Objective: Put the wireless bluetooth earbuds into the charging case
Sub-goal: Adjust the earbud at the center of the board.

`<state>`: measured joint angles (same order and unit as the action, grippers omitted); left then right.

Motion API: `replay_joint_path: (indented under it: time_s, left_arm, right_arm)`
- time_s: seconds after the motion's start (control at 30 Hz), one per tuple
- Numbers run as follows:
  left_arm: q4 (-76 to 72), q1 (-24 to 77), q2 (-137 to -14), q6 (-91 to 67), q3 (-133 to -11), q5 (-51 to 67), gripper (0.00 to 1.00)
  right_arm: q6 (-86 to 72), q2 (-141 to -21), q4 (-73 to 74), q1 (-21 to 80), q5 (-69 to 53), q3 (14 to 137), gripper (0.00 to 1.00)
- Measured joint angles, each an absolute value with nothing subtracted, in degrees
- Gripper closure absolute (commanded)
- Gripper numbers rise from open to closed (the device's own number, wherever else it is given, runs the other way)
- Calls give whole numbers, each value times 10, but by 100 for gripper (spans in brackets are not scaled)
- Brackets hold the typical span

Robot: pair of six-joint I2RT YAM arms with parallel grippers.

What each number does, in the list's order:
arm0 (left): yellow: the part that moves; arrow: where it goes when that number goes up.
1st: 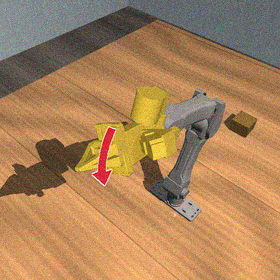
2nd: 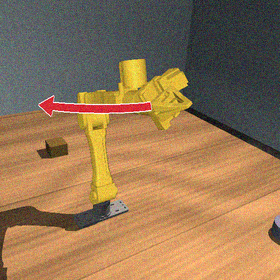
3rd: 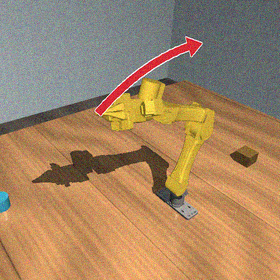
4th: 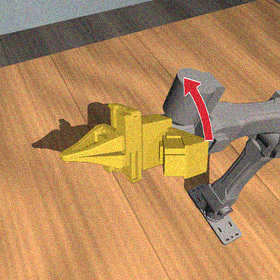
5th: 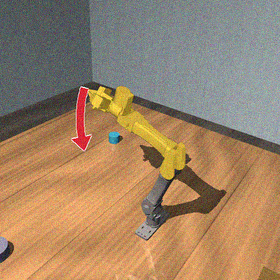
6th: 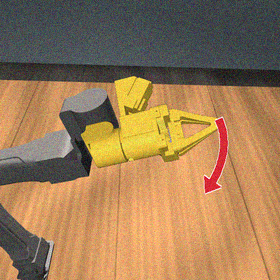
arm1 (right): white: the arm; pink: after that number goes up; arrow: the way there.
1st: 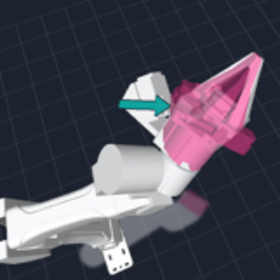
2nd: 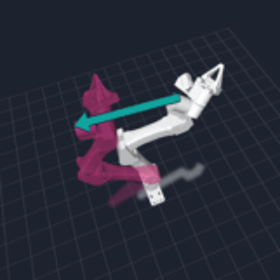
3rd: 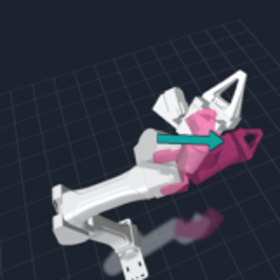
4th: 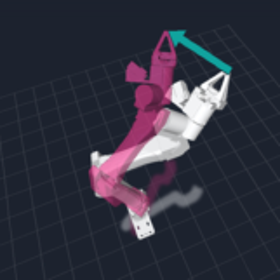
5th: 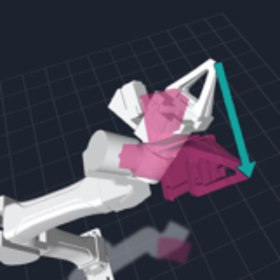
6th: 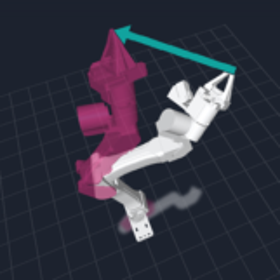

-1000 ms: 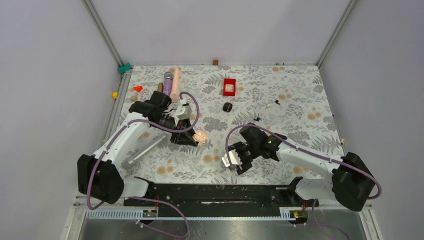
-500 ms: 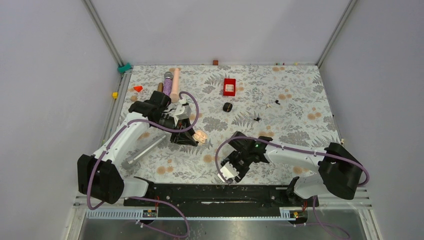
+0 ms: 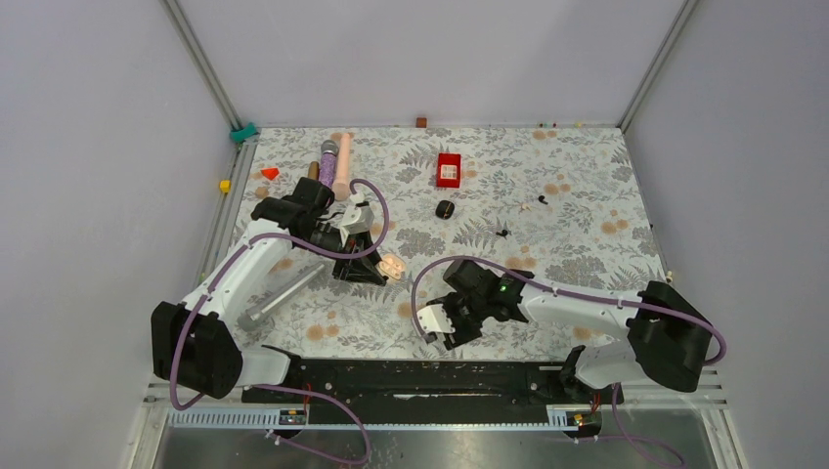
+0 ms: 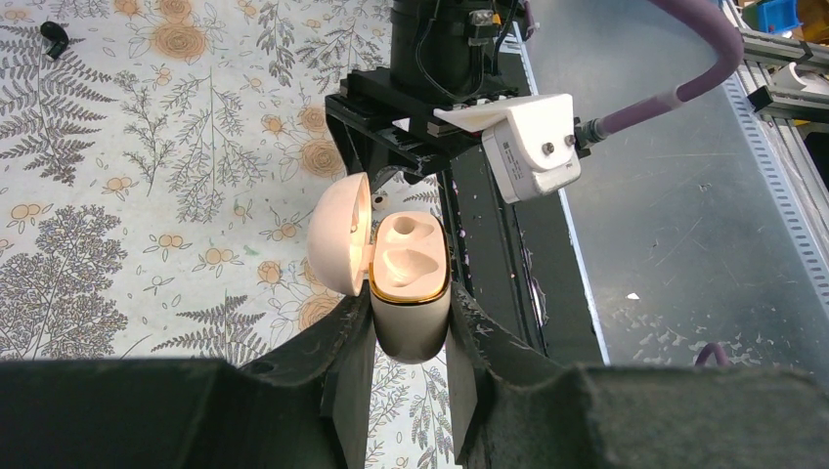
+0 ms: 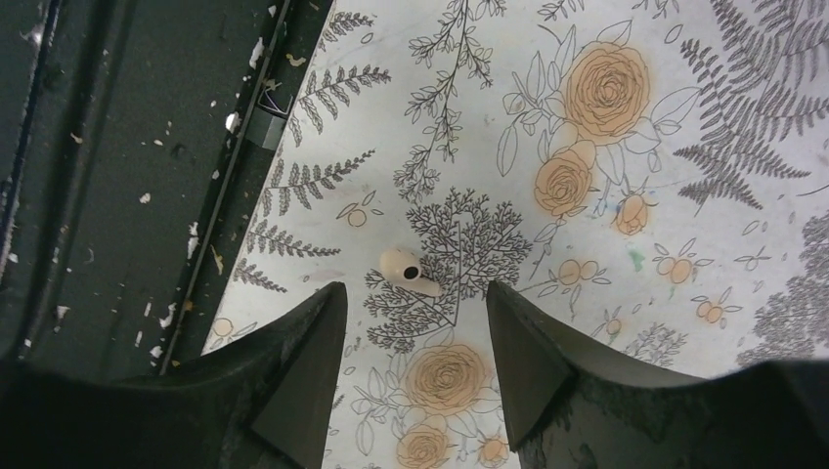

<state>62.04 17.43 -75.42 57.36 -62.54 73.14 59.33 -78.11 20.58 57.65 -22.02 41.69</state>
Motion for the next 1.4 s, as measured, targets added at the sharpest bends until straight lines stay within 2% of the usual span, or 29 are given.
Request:
replay_joint_path:
  time_s: [0.43, 0.77, 0.9, 1.13, 1.4]
  left_arm:
    - [621, 174, -754, 575, -625, 731, 100]
    - [621, 174, -754, 575, -625, 731, 100]
    - [621, 174, -754, 576, -625, 731, 100]
    - [620, 174, -754, 577, -625, 731, 100]
    - [621, 174, -754, 581, -625, 732, 100]
  right_arm:
    - [495, -801, 164, 603, -177, 395, 49]
    - [481, -819, 149, 620, -144, 395, 71]
    - [484, -819, 147, 622, -138, 396, 75]
    - [559, -798, 195, 622, -102, 417, 77]
    - [752, -785, 298, 583, -81, 459, 77]
